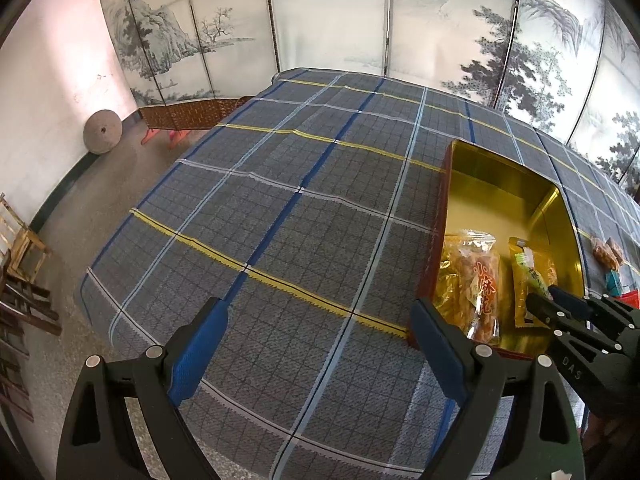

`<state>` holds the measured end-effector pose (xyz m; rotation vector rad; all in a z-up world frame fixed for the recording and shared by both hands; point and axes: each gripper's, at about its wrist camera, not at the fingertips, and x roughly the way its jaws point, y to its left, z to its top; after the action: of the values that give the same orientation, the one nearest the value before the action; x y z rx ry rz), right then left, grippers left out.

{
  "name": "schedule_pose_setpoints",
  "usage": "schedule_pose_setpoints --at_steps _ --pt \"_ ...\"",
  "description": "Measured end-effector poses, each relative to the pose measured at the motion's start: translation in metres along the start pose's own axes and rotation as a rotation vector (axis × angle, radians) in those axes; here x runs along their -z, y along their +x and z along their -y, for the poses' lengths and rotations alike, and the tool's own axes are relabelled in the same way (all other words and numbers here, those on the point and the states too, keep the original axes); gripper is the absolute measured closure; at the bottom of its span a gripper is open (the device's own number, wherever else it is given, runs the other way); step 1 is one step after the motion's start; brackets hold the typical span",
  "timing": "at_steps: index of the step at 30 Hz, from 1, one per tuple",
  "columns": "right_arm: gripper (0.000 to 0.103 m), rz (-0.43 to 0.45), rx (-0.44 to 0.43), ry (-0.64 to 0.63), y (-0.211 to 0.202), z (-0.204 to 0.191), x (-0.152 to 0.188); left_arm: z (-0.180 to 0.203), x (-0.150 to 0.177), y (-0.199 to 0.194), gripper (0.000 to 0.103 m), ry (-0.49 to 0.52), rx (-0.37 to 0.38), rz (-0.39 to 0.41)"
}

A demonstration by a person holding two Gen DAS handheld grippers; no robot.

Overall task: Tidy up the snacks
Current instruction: 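Open the right gripper to release the green packet in the tin, then grasp the blue-and-white box in the pile with the right gripper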

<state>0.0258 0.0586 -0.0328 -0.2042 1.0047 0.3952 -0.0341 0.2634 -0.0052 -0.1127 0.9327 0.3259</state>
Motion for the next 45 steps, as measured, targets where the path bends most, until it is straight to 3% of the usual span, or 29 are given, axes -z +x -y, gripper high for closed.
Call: schedule_pose_setpoints --at_steps 3,7,12,22,28,34,40,45 --pt "0.074 -0.001 -0.002 0.003 0.000 0.000 0.000 0.000 0.001 0.001 0.013 0.000 0.000 -0.002" --pt "0.058 0.008 0.000 0.008 -0.002 0.001 -0.001 0.001 0.001 0.000 0.013 0.000 0.002 0.000" --pt "0.051 0.034 -0.020 0.006 -0.010 0.004 -0.002 0.005 0.002 -0.001 0.013 0.005 0.002 0.002" --pt "0.050 0.124 -0.041 0.042 -0.045 0.032 -0.002 0.022 -0.001 -0.014 0.013 0.027 0.020 0.020" --pt "0.050 0.177 0.065 0.076 -0.073 0.086 0.010 0.048 -0.001 -0.021 0.013 0.076 0.055 0.030" --pt "0.050 0.176 0.187 0.177 -0.092 0.172 0.036 0.083 -0.001 -0.027 0.012 0.140 0.094 0.033" --pt "0.050 0.112 0.307 0.278 -0.092 0.261 0.071 0.118 0.001 -0.033 0.012 0.196 0.128 0.036" --pt "0.050 0.052 0.296 0.315 -0.076 0.291 0.094 0.145 0.004 -0.035 0.012 0.234 0.147 0.029"
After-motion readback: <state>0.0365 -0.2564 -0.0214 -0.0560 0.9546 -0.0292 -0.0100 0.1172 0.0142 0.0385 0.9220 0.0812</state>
